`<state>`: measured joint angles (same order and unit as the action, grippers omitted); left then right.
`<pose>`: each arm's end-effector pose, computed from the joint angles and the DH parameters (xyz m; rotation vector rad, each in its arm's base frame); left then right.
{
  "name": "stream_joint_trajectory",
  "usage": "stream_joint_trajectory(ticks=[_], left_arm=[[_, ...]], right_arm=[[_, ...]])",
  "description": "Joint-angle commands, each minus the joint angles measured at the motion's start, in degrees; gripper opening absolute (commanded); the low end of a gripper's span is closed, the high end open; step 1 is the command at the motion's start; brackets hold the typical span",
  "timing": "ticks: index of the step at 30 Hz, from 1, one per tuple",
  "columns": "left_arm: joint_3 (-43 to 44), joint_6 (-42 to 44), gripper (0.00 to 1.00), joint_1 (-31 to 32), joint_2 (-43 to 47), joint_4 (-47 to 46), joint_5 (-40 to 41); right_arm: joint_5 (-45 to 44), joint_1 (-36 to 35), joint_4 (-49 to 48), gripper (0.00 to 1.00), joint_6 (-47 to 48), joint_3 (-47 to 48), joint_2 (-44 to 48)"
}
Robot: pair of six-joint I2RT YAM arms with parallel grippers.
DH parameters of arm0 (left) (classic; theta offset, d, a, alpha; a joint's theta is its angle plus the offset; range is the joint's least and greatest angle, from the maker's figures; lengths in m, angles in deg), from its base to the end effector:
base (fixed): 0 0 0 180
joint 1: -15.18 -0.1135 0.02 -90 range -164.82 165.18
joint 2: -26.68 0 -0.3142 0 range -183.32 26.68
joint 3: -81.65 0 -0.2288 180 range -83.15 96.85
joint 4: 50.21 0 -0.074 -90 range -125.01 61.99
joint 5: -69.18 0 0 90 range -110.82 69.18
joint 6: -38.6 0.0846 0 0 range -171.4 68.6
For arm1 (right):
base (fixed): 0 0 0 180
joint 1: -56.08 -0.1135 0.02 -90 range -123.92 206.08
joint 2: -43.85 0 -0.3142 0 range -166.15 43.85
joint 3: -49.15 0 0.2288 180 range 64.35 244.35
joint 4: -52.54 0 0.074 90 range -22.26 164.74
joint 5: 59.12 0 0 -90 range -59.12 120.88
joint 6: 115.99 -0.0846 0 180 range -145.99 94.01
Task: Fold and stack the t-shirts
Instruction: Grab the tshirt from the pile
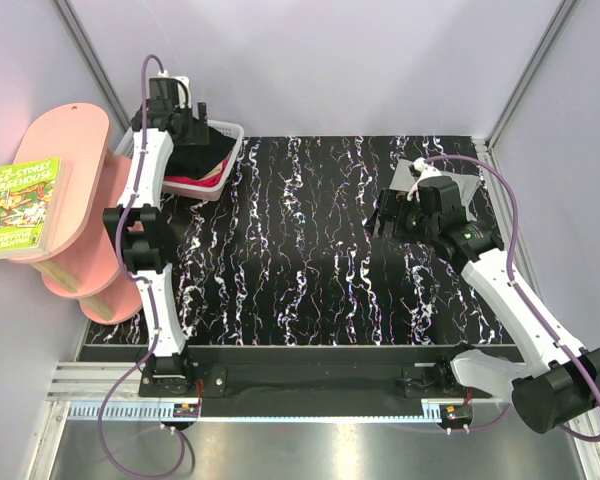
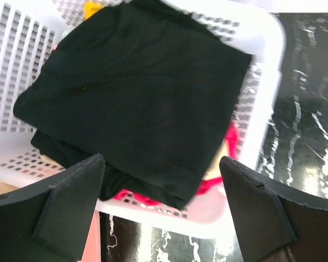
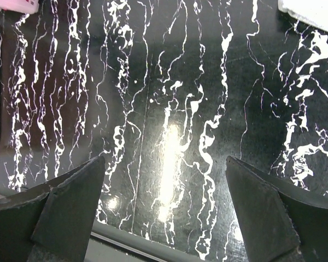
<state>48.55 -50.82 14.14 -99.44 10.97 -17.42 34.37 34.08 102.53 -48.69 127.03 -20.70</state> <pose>0.5396 0.0148 0.3458 -0.0403 2.2754 0.0824 0.2157 0.0927 0.3554 -0.0207 2.2549 0.4942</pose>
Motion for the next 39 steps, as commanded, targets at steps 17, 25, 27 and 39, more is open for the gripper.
stream_joint_trajectory(ticks=[17,25,27,39], left_arm=[[-6.5,1.4,0.86,-1.2,-6.4,-3.8,-2.3],[-5.0,1.4,0.00,-0.8,-5.5,-3.4,-3.0],[-5.2,1.2,0.00,-0.7,-4.9,-3.3,-4.7],[-1.9,7.1,0.00,2.7,13.9,-1.3,-11.7]], right_arm=[[-0.6,-0.8,-0.5,1.00,-1.6,-1.1,1.8],[-0.1,-1.1,-0.5,0.89,-2.3,-1.7,2.2],[-0.2,-1.0,-0.4,0.87,-2.4,-1.8,2.2],[-0.1,-1.1,-1.1,0.79,-1.7,-2.4,2.5]])
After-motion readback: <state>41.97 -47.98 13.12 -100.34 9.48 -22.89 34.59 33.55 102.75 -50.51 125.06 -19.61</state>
